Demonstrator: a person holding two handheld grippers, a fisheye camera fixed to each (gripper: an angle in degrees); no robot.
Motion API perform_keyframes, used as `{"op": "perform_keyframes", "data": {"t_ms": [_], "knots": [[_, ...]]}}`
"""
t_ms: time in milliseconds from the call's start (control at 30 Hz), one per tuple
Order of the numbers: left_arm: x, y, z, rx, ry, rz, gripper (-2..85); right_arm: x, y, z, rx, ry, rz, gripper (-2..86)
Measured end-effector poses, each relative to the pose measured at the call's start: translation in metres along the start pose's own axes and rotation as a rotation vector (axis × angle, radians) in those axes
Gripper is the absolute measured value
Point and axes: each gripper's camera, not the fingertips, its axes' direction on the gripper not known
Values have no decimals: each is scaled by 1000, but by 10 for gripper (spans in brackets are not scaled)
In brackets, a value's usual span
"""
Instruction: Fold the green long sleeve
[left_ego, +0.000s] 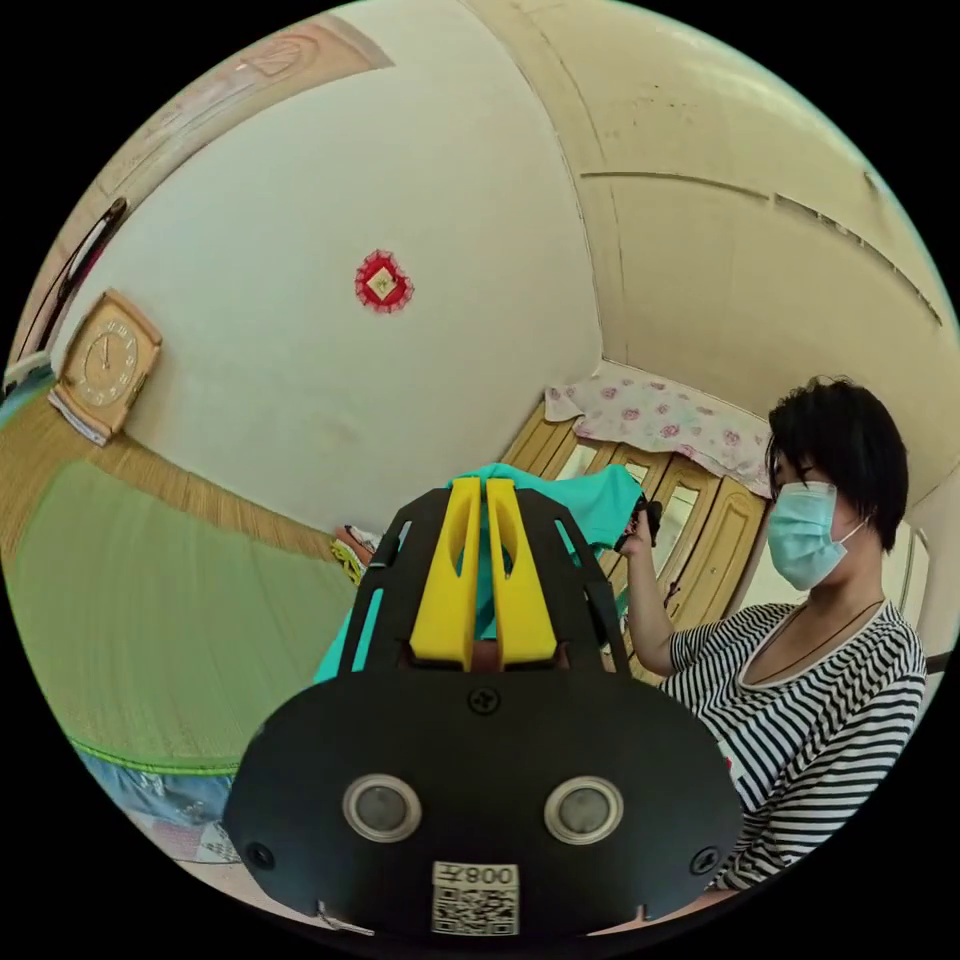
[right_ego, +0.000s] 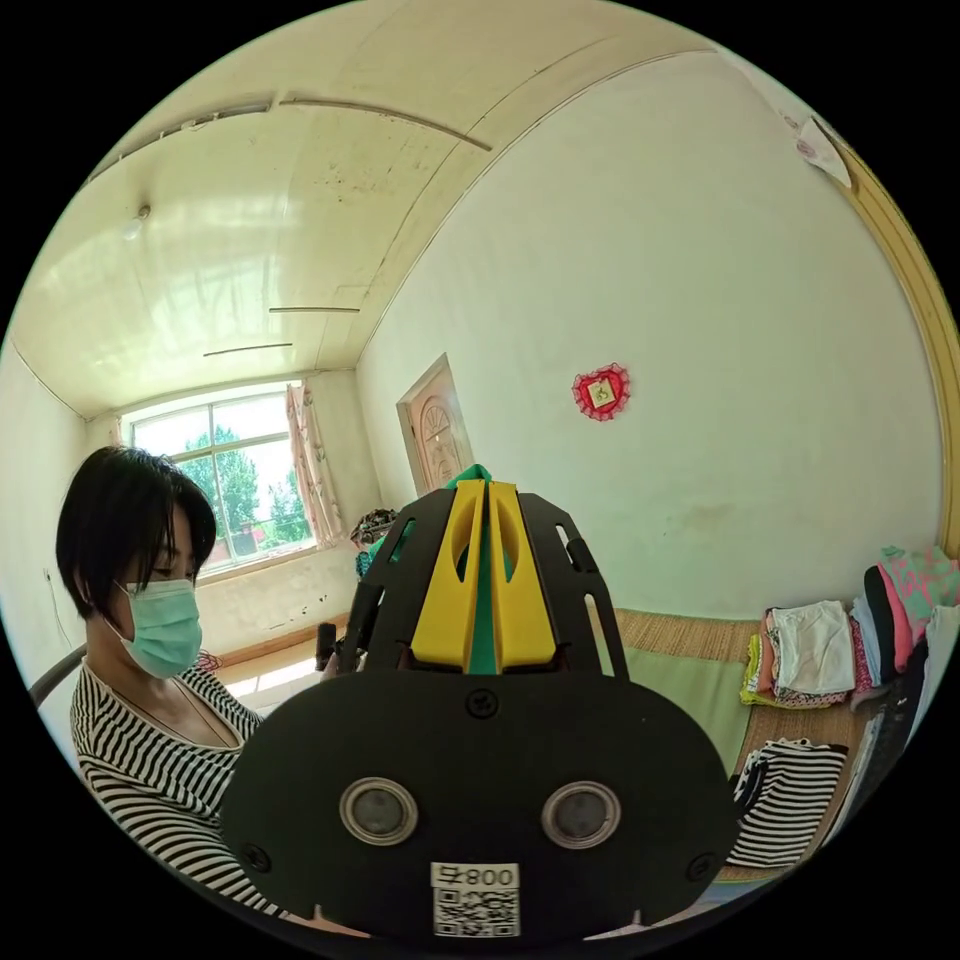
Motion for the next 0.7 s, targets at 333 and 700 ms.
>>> {"op": "perform_keyframes", "data": {"t_ms": [333,700], "knots": [[106,-58,-17,77,-131,275,5,59,42,-6,-69,-61,38,1],[139,-99,10,96,-336,364,6,123,64,47,-157,-101,20,1]]}}
